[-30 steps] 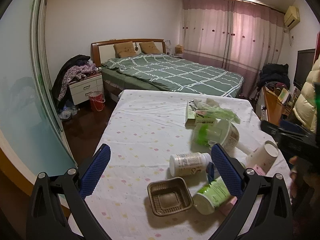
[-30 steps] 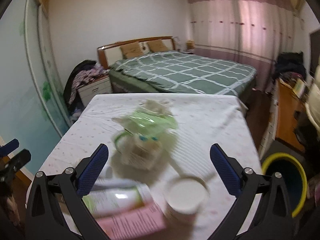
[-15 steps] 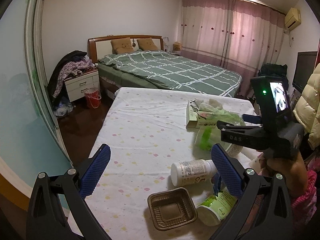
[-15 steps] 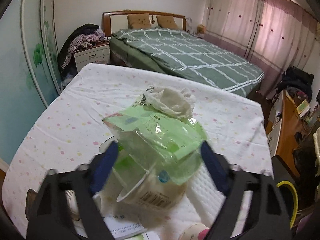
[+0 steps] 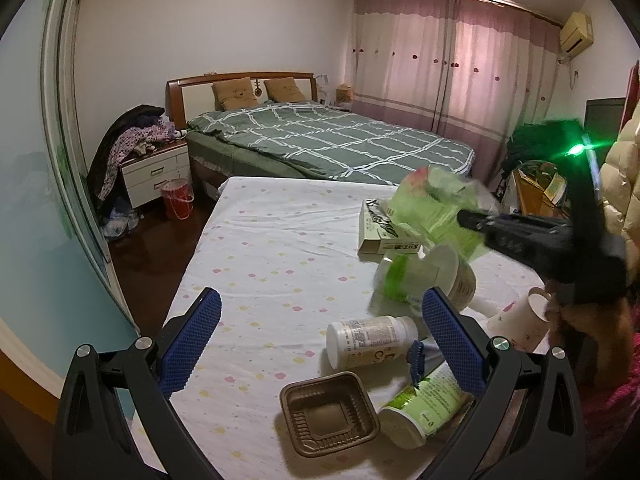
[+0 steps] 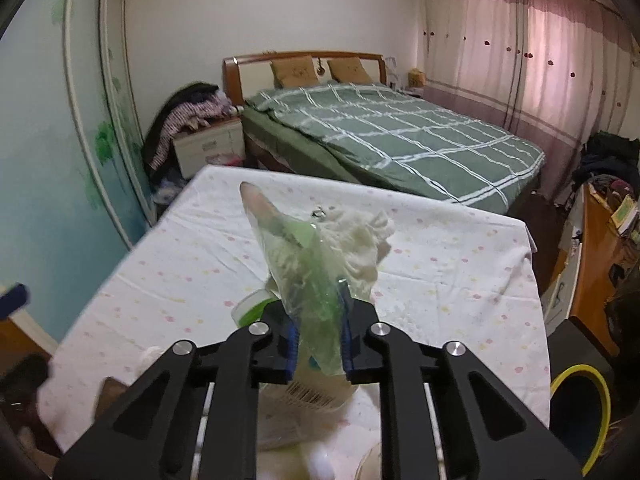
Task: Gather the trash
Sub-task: 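Grasp the green plastic bag with the right gripper and lift it, then carry the green bag over the yellow bin and open the right gripper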
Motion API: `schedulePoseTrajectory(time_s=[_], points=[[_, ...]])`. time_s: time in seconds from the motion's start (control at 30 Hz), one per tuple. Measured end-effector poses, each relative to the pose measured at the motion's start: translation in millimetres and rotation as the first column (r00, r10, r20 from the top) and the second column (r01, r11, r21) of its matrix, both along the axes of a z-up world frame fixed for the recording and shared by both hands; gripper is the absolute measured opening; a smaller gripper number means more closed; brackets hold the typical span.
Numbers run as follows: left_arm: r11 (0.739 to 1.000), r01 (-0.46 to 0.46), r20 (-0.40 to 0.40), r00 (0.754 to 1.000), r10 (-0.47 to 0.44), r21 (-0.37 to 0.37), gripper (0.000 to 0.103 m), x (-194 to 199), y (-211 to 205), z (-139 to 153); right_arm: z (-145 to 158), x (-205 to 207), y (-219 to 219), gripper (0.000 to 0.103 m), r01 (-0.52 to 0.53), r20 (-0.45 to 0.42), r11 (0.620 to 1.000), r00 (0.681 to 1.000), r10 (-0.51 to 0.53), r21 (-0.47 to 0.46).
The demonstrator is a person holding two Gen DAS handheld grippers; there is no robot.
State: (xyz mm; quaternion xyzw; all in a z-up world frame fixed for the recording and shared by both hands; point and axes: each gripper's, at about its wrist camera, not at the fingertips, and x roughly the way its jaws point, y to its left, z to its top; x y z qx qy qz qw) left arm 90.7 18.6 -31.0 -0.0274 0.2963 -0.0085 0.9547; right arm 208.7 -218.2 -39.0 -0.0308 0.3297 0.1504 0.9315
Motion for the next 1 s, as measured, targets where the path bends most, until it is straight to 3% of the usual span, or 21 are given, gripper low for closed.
schedulePoseTrajectory(time_s=[0.33, 0.63, 0.83, 1.0], points=[[0.998, 0.054, 0.017, 0.998, -0.054, 0.007, 0.099, -11, -20, 8, 41, -38, -34, 0.010, 0.006, 0.085, 0.993, 0.996, -0.016, 0.119], [0.985, 0.168, 0.015, 0.986, -0.169, 0.033, 0.099, -20, -64, 10, 48, -62, -115, 0.010, 0.179, 0.100, 0.963, 0.974, -0.202, 0.201], [0.962, 0.269, -0.016, 0.963, -0.269, 0.050, 0.099, -16, -109, 2, 40, -83, -190, 0.010, 0.350, 0.093, 0.909, 0.921, -0.378, 0.225], [0.927, 0.369, -0.065, 0.929, -0.365, 0.065, 0.099, -5, -156, -12, 14, -99, -252, 0.010, 0.513, 0.050, 0.833, 0.844, -0.533, 0.208]])
